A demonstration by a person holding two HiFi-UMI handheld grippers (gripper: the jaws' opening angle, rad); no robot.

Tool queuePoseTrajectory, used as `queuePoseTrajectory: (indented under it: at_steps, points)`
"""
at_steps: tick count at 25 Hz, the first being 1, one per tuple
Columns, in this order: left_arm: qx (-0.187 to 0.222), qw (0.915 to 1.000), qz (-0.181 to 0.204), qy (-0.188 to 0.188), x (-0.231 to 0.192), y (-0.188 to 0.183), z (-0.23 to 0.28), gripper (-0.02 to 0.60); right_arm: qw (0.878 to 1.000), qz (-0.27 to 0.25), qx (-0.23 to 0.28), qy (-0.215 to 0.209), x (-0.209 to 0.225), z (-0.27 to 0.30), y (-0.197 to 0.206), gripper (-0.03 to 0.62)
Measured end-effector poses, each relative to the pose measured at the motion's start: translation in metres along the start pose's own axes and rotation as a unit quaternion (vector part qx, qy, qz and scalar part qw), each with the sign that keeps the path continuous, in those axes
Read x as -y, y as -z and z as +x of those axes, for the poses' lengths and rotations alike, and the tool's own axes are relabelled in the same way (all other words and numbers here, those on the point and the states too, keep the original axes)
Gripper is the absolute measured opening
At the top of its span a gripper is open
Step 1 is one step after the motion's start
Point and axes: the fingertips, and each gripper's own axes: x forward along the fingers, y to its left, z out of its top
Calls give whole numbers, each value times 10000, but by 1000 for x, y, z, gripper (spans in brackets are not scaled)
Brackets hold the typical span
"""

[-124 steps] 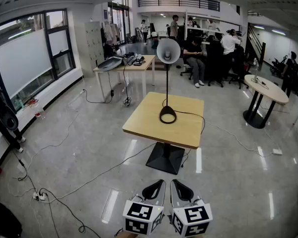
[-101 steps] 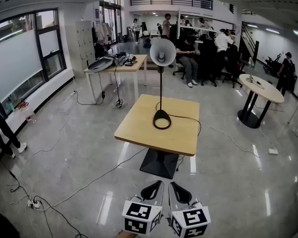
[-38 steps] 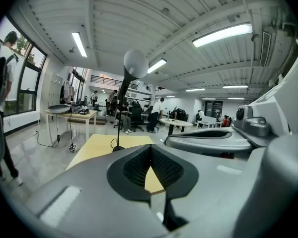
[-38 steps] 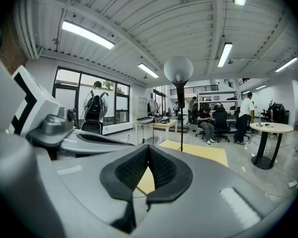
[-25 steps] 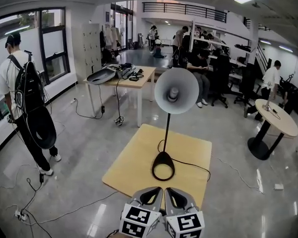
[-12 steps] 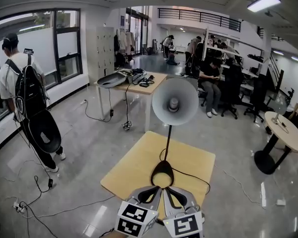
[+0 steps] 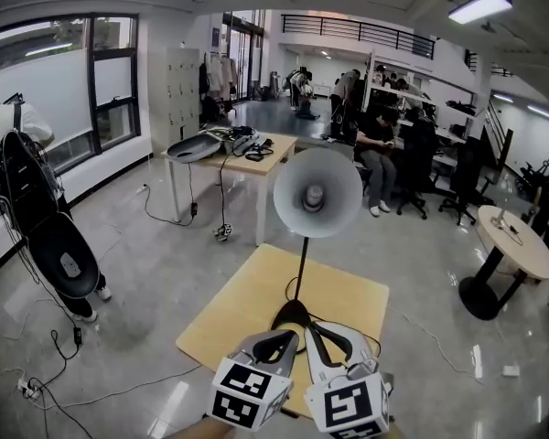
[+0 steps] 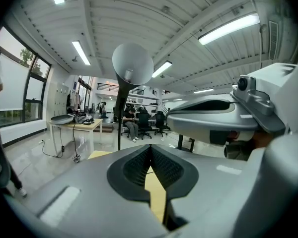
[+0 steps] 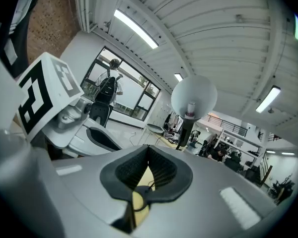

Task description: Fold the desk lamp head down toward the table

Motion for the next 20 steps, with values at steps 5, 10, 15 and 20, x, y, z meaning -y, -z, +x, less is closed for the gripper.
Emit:
queuePoseTrajectory:
  at_steps: [5, 10, 15, 20]
  points:
    - [138, 9995, 129, 267, -41, -21, 20, 11, 9986, -427, 32, 317, 24, 46, -37, 6]
    - [128, 9979, 225, 592, -96, -66, 47, 11, 9956, -641, 83, 684, 68, 99, -106, 6]
    - [162, 9959, 281, 846, -153, -89, 69, 11, 9903, -857, 189, 1075, 99, 150, -161, 6]
    - [150, 9940, 291, 1041, -218, -92, 106, 11, 9830, -1160, 287, 1391, 119, 213, -189, 15]
